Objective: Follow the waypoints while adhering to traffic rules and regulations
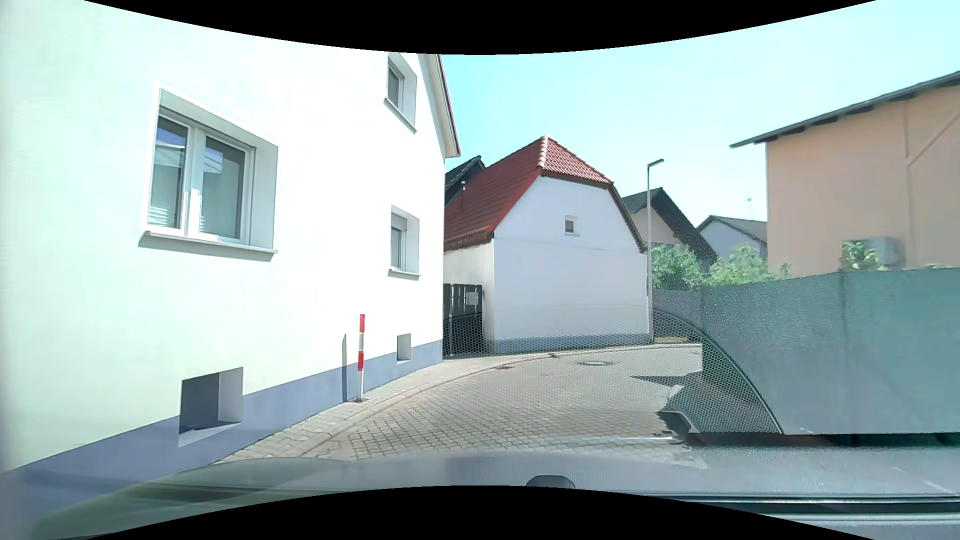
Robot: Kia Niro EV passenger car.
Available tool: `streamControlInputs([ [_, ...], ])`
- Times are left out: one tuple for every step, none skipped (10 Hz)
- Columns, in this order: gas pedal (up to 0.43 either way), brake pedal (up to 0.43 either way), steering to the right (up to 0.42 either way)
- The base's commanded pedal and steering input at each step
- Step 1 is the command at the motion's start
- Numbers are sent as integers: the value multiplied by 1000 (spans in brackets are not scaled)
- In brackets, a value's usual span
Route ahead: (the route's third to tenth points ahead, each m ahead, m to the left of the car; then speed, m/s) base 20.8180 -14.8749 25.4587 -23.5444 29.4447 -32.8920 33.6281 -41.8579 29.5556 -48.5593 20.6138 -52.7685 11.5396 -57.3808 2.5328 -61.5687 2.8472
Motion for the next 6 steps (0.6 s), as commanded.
streamControlInputs([
  [28, 0, 76],
  [28, 0, 76],
  [28, 0, 76],
  [28, 0, 77],
  [28, 0, 79],
  [28, 0, 81],
])
